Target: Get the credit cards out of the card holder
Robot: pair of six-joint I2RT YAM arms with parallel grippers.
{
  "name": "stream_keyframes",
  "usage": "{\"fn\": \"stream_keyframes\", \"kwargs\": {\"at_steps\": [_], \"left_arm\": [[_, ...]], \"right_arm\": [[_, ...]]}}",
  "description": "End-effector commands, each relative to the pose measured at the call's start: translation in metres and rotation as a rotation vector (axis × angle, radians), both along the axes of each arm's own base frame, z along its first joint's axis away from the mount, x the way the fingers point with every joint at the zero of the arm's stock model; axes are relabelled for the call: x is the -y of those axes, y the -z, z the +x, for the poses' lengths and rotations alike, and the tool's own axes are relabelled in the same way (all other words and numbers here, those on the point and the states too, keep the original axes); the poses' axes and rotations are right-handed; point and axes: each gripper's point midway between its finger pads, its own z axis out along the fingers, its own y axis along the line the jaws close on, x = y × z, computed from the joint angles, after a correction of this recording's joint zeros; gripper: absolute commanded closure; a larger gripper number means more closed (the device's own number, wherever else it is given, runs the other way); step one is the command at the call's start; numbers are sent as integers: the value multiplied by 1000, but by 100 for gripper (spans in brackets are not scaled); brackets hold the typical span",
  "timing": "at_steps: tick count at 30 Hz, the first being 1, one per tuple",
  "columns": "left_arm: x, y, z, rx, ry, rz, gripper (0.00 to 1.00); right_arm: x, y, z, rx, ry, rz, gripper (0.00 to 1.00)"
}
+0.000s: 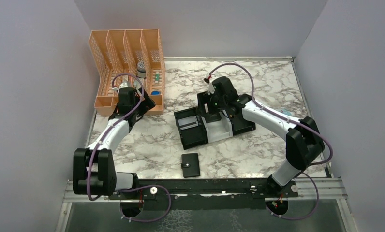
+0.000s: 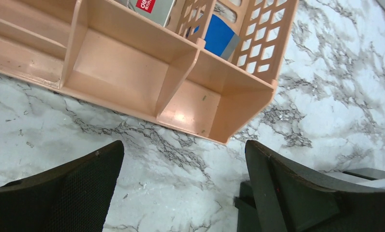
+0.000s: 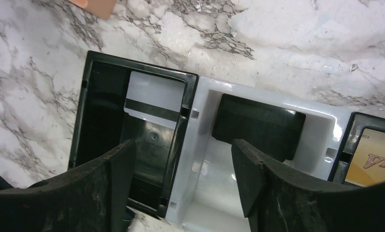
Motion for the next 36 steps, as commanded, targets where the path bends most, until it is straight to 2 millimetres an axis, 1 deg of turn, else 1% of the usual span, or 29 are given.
{"fn": "stream_keyframes", "kwargs": {"at_steps": [1,4,6,10,13,18,22,28,35,36], "left_arm": [[3,-9,-19,3,17,-26,1],[8,-14,-26,4,38,-43,1],[11,-18,-30,11,54,-58,1],[18,-22,-37,15,80,-85,1],[21,-24,-40,17,93,-102,1],[25,-25,-44,11,113,-116,1],[29,-23,-47,2,129,-131,1],[37,-20,-54,-8,159,-167,1],[55,-20,-65,-14,222,-198,1],[59,-19,-67,-16,230,-204,1]], "right_arm": [[-5,22,-3,-61,-11,-17,29],[-10,33,-2,-86,0,-25,32],[-15,39,1,-96,4,-16,36],[-21,49,6,-115,34,-41,37],[-21,53,16,-99,88,-46,39],[-15,59,35,-58,174,-88,41],[-15,61,50,-29,200,-117,42],[-18,57,70,22,224,-151,44],[-25,53,97,87,229,-187,44],[-27,50,102,100,231,-188,44]]}}
